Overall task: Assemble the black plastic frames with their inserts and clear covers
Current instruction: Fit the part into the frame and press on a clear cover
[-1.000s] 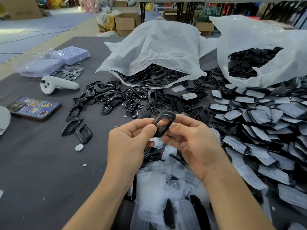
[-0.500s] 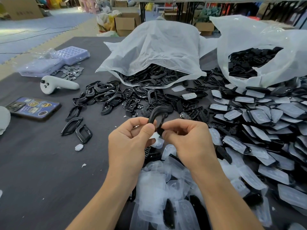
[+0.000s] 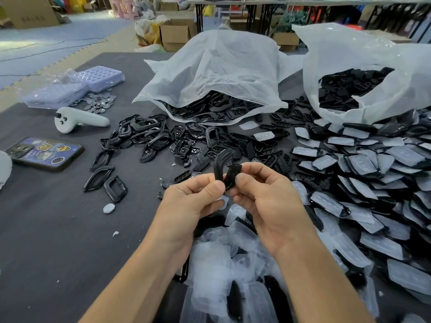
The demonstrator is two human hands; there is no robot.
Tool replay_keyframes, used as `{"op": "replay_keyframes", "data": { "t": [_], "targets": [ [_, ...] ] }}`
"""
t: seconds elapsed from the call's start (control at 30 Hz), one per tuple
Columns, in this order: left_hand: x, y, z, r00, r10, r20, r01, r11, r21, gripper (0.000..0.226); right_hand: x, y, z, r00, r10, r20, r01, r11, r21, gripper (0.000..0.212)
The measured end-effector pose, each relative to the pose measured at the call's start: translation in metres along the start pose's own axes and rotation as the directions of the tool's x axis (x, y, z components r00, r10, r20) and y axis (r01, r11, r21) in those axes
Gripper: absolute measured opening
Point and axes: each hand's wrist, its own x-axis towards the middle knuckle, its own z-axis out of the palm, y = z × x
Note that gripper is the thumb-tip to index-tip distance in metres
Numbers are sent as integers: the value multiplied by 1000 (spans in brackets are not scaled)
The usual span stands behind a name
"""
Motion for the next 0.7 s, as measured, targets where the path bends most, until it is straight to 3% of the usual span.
{"op": "replay_keyframes", "data": {
  "t": [0.17, 0.27, 0.5, 0.7],
  "targets": [
    [2, -1, -3, 995, -7, -96, 7, 1000, -2, 42, 0, -1, -2, 990, 54, 131, -46, 997, -62, 20],
    [0, 1, 0, 984, 49, -174, -34, 996, 85, 6, 1, 3, -2, 996, -13, 91, 26, 989, -145, 27],
    [-4, 2, 3, 939, 304, -163, -218, 890, 401, 42, -1, 5, 5, 999, -39, 30, 41, 997, -63, 35],
    [-3, 3, 6, 965, 229, -126, -144, 868, 476, 23, -2, 3, 4, 1000, -12, 12, 12, 1000, -1, 36]
  ]
}}
